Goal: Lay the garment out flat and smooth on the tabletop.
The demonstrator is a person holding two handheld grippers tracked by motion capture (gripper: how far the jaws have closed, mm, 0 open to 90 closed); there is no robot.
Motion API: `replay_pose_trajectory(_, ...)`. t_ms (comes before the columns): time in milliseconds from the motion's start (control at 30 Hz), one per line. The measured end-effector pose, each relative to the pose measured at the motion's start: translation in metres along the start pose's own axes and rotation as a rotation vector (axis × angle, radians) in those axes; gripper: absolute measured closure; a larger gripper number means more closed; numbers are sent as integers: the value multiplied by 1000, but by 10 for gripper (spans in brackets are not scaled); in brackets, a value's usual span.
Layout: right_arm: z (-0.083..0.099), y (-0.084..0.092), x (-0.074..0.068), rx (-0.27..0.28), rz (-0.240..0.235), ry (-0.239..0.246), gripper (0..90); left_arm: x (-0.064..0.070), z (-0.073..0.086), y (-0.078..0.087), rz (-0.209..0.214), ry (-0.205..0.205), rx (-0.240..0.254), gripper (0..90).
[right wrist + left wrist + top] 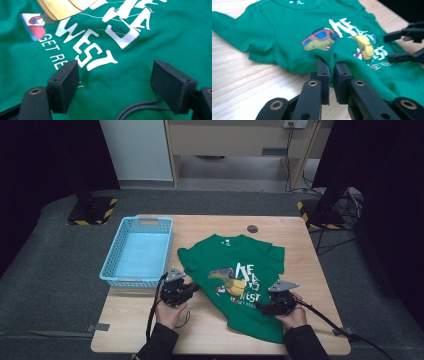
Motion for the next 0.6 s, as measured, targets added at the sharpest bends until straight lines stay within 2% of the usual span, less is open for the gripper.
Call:
replay_pose_trajectory(133,-1,-3,12,10,25,-15,201,-6,-2,-8,-33,-2,-22,839)
replay_pose_trajectory(233,-2,-6,16,20,50,-25,196,-6,-6,-11,-8,26,-14,839)
replay_pose_trajectory(267,-3,-7,17,24,58,-24,195,-5,-7,-10,-2,24,-17,840)
replay_pose_trajectory(433,-2,-6,17,28,63,-23,199,9,-9,4,15,-13,-17,836)
replay_pose_trajectory(600,-2,-6,17,23,61,-23,198,9,-4,18,16,-12,-35,821)
Point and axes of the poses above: each handheld gripper's, and its own axes: y roughly backward along the jaws, z roughly out of its underside, x roughly to its right, the point moved 3 cm from there along -y, roughly forward along the jaws, and after that the axes turned 8 degrees about x, right-handed, at the moved point
